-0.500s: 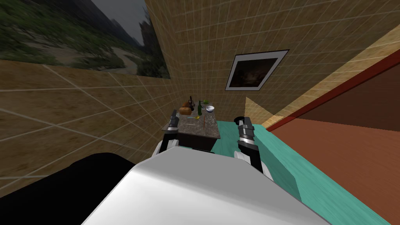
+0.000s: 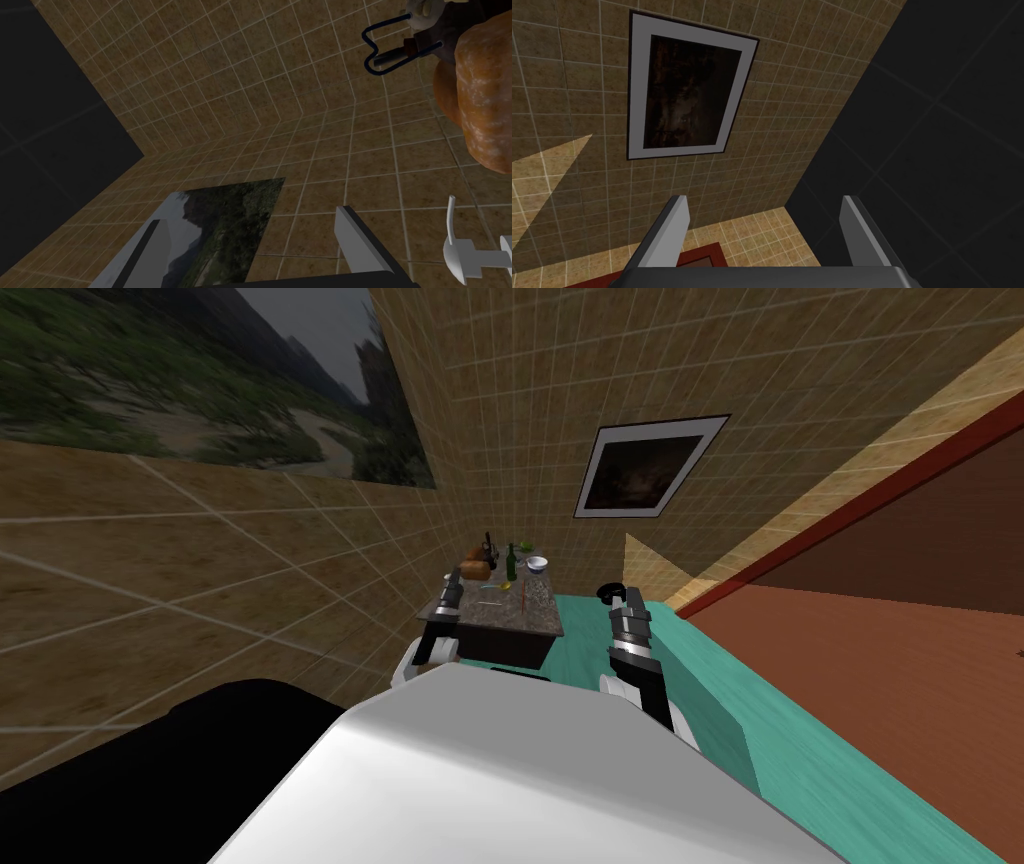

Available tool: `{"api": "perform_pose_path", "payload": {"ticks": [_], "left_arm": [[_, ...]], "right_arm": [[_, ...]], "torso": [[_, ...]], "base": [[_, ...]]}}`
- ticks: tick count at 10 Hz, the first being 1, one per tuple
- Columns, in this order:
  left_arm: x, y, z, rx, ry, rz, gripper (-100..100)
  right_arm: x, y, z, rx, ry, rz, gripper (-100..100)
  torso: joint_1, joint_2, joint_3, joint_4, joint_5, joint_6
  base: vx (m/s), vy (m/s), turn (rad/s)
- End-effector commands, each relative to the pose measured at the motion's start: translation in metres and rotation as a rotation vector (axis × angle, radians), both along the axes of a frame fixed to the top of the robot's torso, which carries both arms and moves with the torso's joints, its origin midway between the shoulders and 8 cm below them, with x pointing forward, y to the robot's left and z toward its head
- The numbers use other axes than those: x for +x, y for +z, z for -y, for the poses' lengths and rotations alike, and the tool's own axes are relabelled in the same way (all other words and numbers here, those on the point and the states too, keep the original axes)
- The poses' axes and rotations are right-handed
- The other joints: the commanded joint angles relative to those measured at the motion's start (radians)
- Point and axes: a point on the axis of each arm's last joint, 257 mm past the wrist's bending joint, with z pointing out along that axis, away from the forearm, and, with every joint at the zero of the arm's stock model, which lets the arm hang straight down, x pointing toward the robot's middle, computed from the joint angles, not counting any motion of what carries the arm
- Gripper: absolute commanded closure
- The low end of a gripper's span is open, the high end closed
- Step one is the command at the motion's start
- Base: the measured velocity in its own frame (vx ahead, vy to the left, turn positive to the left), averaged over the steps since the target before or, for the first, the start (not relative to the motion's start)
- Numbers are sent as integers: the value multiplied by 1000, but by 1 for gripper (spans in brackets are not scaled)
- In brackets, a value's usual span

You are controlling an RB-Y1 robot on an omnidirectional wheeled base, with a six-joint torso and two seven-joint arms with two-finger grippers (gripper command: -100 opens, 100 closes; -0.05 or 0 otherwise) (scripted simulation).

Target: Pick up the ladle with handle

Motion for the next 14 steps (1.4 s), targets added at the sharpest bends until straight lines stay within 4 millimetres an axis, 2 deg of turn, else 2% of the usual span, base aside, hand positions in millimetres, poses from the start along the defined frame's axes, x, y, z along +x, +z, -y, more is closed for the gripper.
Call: {"api": "perform_pose_path", "payload": {"ticks": [1, 2, 4, 5, 7, 8, 9, 10, 11, 12, 13, 14], "left_arm": [[17, -7, -1, 6, -3, -35, -100], [18, -7, -1, 5, -3, -37, -100], [40, -19, -2, 4, -5, -88, -100], [42, -18, -2, 3, -6, -89, -100], [66, -30, -2, -4, -8, -141, -100], [68, -31, -2, -5, -8, -150, -100], [82, -37, -1, -11, -11, -178, -100], [82, -38, -2, -12, -10, -184, -100], [96, -44, 0, -19, -13, -214, -100], [97, -45, -1, -19, -12, -219, -100], [111, -51, 1, -27, -17, -248, -100], [111, -53, 1, -28, -16, -257, -100]], "right_arm": [[0, 0, 0, 0, 0, 0, 0], [0, 0, 0, 0, 0, 0, 0], [0, 0, 0, 0, 0, 0, 0], [0, 0, 0, 0, 0, 0, 0], [0, 0, 0, 0, 0, 0, 0], [0, 0, 0, 0, 0, 0, 0], [0, 0, 0, 0, 0, 0, 0], [0, 0, 0, 0, 0, 0, 0], [0, 0, 0, 0, 0, 0, 0], [0, 0, 0, 0, 0, 0, 0], [0, 0, 0, 0, 0, 0, 0], [0, 0, 0, 0, 0, 0, 0]], "torso": [[0, 0, 0, 0, 0, 0], [1, 0, 0, 0, 0, 0], [-1, -3, -2, -1, 0, 0], [0, -3, -2, -1, 0, 0], [-1, -2, -1, 0, 0, 0], [-1, -1, -1, 0, 0, 0], [0, -2, -1, 0, 0, 0], [0, -2, -1, 0, 0, 0], [-1, -3, -2, -1, 0, 0], [-1, -3, -2, -1, 0, 0], [-1, -4, -2, -1, 0, 0], [-1, -4, -2, -1, 0, 0]], "base": [[-90, 45, -48], [-54, 31, -21], [-50, 24, -48], [-55, 22, -22], [-75, 22, -53], [-57, 31, -26], [-59, 29, -38], [-45, 21, -24], [-46, 22, -44], [-36, 20, -28], [-39, 16, -40], [-41, 14, -24]]}}
